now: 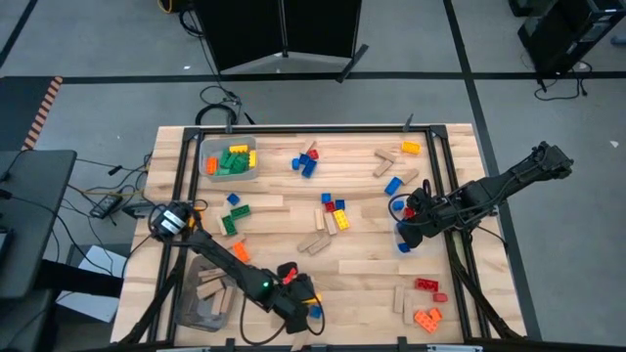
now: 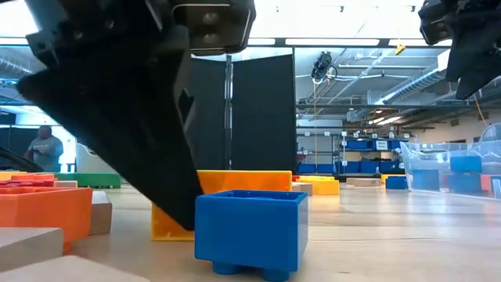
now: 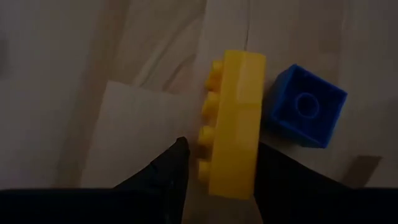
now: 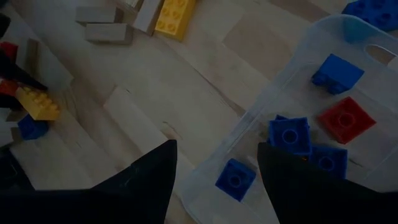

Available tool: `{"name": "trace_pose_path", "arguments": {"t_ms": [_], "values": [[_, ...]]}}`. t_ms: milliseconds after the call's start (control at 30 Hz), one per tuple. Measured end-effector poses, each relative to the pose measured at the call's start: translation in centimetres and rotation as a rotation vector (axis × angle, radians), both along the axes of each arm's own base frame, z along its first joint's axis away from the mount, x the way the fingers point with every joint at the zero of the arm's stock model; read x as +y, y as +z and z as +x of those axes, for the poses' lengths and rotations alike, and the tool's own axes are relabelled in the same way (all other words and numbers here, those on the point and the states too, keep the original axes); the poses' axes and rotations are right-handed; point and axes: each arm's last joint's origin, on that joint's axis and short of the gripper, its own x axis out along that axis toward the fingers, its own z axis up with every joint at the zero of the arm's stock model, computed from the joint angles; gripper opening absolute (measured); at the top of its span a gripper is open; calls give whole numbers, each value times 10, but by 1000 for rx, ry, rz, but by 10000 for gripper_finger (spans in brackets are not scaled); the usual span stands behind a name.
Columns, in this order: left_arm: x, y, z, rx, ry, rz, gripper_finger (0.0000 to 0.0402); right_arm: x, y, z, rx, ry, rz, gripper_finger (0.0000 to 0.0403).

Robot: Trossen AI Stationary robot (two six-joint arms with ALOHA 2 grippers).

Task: Sort blocks by size
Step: Put the large yellow game piece into the gray bin

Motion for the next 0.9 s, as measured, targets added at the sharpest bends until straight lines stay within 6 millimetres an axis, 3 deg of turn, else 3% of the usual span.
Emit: {"name": "trace_pose_path", "arguments": {"t_ms": [600, 800, 900], "values": [[3, -2, 2, -35, -21, 46, 160, -1, 0, 1, -16, 12, -49, 238], [6, -2, 4, -37, 8, 30, 94, -1, 0, 1, -16, 18, -53, 238], [10, 1, 6, -35, 62, 1, 94, -1, 0, 1, -16, 18, -53, 238]]}}
